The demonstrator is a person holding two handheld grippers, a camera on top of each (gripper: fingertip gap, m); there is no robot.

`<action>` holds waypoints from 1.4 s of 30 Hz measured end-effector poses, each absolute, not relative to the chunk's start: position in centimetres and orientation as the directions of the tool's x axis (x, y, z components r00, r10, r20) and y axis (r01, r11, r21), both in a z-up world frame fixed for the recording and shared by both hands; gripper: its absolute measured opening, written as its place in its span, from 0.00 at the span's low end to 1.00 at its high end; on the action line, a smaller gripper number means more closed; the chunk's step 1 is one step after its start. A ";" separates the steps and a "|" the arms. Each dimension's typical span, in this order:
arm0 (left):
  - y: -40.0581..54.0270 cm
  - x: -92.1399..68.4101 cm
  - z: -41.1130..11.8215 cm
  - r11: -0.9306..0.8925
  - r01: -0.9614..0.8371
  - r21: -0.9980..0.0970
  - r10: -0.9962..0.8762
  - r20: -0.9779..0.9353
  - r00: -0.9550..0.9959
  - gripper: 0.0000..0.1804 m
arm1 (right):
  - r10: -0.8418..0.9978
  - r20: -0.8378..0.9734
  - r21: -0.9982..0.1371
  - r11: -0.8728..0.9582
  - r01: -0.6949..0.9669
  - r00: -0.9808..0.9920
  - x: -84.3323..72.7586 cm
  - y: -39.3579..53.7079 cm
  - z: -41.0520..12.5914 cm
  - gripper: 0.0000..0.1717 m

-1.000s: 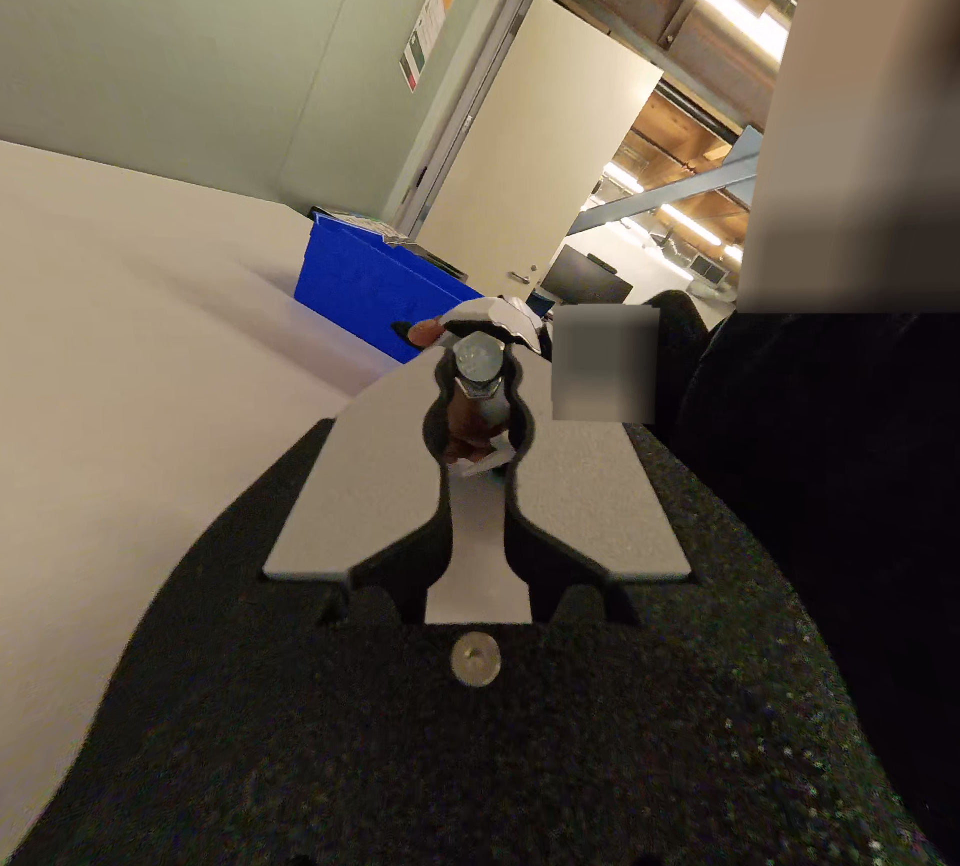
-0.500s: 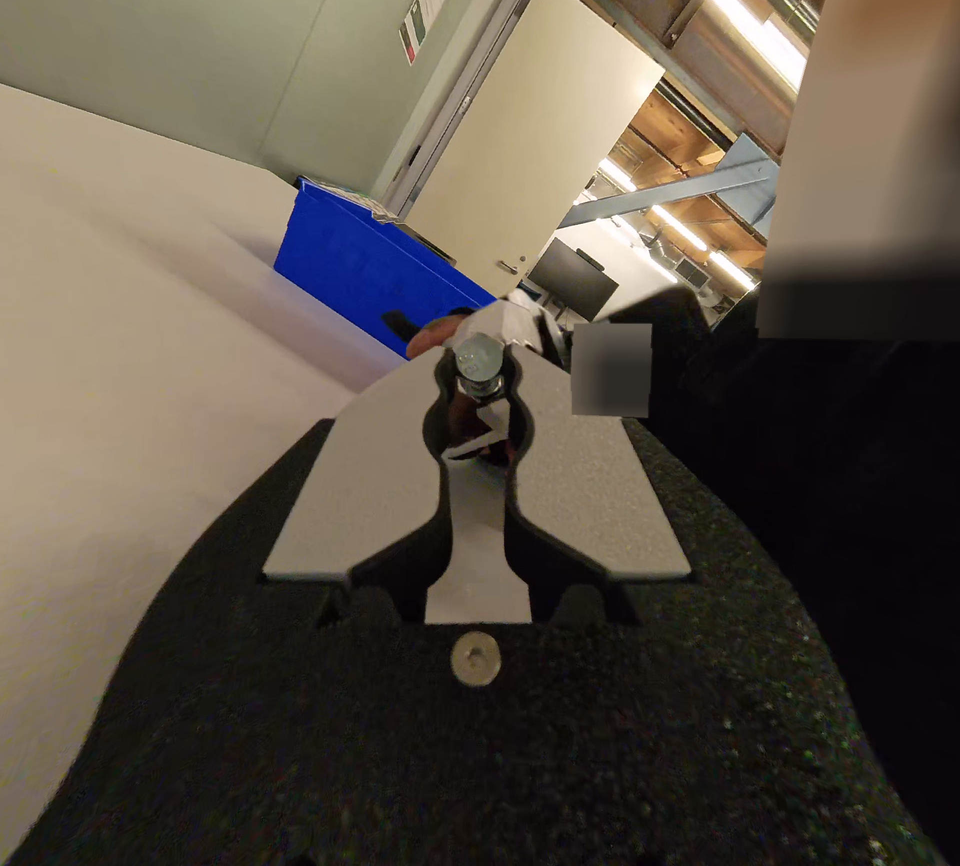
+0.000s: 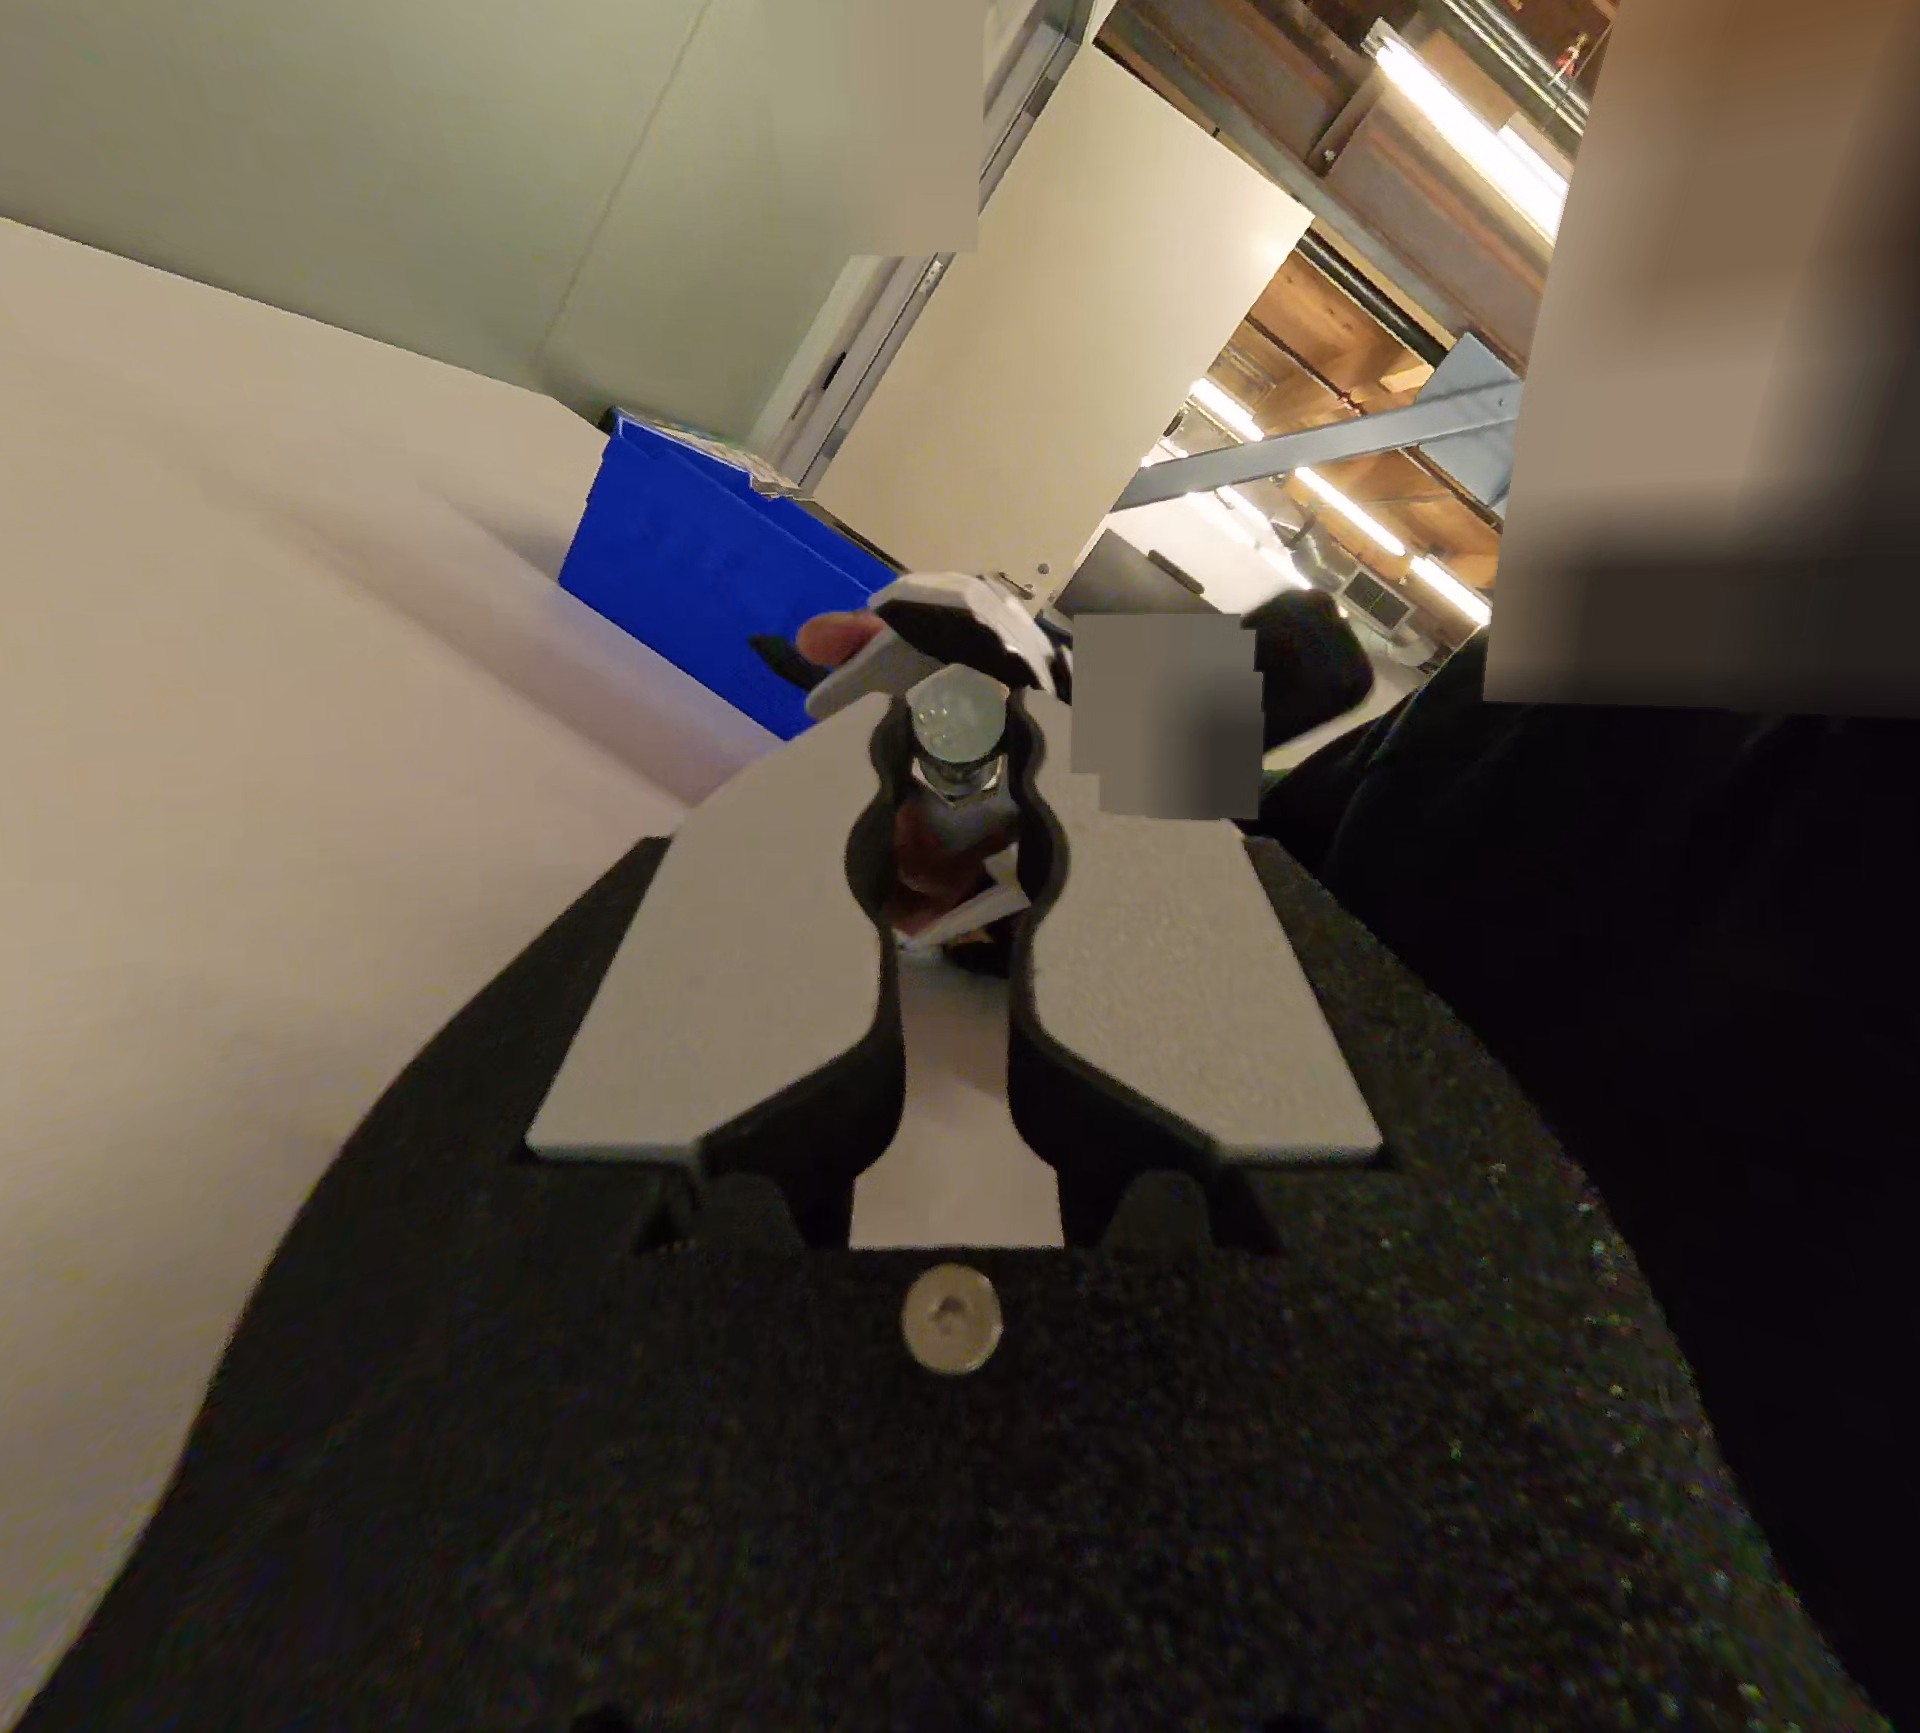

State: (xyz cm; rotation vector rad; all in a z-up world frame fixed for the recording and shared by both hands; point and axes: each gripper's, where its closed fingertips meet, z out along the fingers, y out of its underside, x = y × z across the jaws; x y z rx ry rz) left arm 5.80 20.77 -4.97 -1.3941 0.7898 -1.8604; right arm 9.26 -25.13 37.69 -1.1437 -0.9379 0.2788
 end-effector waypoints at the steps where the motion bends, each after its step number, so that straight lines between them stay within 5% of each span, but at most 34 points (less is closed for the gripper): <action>1: 20.8 5.8 -5.0 -0.598 0.157 -0.786 -0.798 0.567 -0.203 0.10 | 0.564 0.569 -0.817 0.475 0.328 0.599 9.1 -25.2 37.6 0.31; 5: 20.6 6.1 -5.0 -0.623 0.151 -0.768 -0.779 0.589 -0.216 0.09 | 0.408 0.723 -0.682 0.553 0.479 0.558 8.6 -25.6 37.4 0.18; 7: 20.4 6.1 -5.0 -0.617 0.148 -0.773 -0.783 0.582 -0.220 0.09 | 0.469 0.670 -0.735 0.525 0.429 0.575 8.6 -25.9 37.7 0.11; 9: 20.5 6.1 -5.0 -0.615 0.154 -0.773 -0.785 0.582 -0.213 0.09 | 0.676 0.440 -0.897 0.355 0.262 0.592 8.4 -25.8 37.7 0.11; 11: 20.6 6.0 -4.9 -0.613 0.154 -0.775 -0.786 0.577 -0.224 0.09 | 0.863 0.027 -1.000 0.029 0.002 0.504 8.1 -26.0 37.9 0.11; 13: 20.4 5.9 -4.8 -0.594 0.156 -0.789 -0.799 0.557 -0.227 0.09 | 0.889 -0.349 -0.933 -0.302 -0.195 0.296 8.1 -26.3 38.3 0.11; 15: 20.4 6.0 -4.8 -0.582 0.162 -0.797 -0.809 0.546 -0.217 0.09 | 0.874 -0.449 -0.872 -0.382 -0.306 0.187 8.8 -26.2 39.2 0.13; 17: 20.7 6.0 -4.8 -0.585 0.173 -0.792 -0.808 0.554 -0.200 0.09 | 0.893 -0.334 -0.924 -0.247 -0.292 0.301 9.2 -25.8 39.2 0.25; 20: 21.1 5.7 -4.7 -0.608 0.197 -0.770 -0.793 0.576 -0.197 0.09 | 0.836 0.095 -0.991 0.131 -0.029 0.540 9.2 -25.5 38.5 0.30; 25: 21.1 5.9 -4.7 -0.641 0.205 -0.739 -0.767 0.607 -0.207 0.09 | 0.524 0.597 -0.796 0.476 0.373 0.607 8.6 -25.8 38.1 0.31; 27: 21.0 6.0 -4.8 -0.647 0.201 -0.736 -0.762 0.613 -0.209 0.09 | 0.444 0.674 -0.732 0.506 0.455 0.590 8.5 -25.8 37.9 0.27; 29: 20.7 6.3 -4.8 -0.643 0.189 -0.742 -0.765 0.609 -0.210 0.09 | 0.443 0.670 -0.733 0.519 0.439 0.595 8.4 -26.3 38.3 0.12; 32: 20.7 6.2 -4.7 -0.639 0.199 -0.743 -0.769 0.604 -0.211 0.09 | 0.666 0.425 -0.905 0.339 0.259 0.614 8.2 -26.3 38.3 0.11; 34: 20.9 6.1 -4.8 -0.645 0.199 -0.738 -0.763 0.611 -0.211 0.09 | 0.844 0.026 -1.000 0.019 0.019 0.536 7.9 -26.4 38.2 0.11; 37: 20.8 6.1 -4.6 -0.628 0.201 -0.752 -0.777 0.590 -0.221 0.09 | 0.824 -0.533 -0.838 -0.484 -0.253 0.192 7.9 -26.8 38.6 0.11; 39: 20.7 6.2 -4.6 -0.621 0.198 -0.758 -0.782 0.585 -0.214 0.09 | 0.773 -0.632 -0.748 -0.589 -0.306 0.056 8.1 -26.8 38.8 0.12; 42: 20.8 6.1 -4.7 -0.624 0.204 -0.755 -0.781 0.589 -0.207 0.09 | 0.848 -0.499 -0.848 -0.435 -0.303 0.180 8.2 -26.6 38.9 0.26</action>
